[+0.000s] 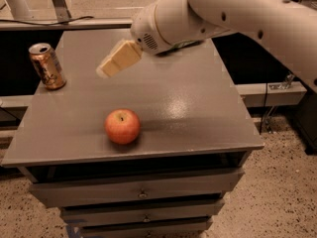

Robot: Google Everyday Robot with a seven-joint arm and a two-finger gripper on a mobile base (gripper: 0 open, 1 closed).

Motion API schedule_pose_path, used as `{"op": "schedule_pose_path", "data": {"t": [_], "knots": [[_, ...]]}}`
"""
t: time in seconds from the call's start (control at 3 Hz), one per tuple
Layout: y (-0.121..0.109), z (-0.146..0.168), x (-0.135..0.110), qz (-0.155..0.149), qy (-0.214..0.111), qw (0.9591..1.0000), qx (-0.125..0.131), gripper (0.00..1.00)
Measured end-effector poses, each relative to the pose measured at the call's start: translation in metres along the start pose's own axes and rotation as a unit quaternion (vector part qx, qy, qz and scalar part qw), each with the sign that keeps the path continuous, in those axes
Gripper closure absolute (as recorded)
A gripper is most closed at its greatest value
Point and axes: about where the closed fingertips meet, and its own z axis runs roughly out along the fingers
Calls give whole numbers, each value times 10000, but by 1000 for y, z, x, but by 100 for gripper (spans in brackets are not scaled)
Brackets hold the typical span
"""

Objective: Pick orange can

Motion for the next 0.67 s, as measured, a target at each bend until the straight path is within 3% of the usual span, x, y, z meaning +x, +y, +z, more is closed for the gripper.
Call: {"op": "schedule_pose_path", "data": {"t": [0.67], "knots": [[-7, 99, 1, 134, -606, 9981, -16, 0]]}}
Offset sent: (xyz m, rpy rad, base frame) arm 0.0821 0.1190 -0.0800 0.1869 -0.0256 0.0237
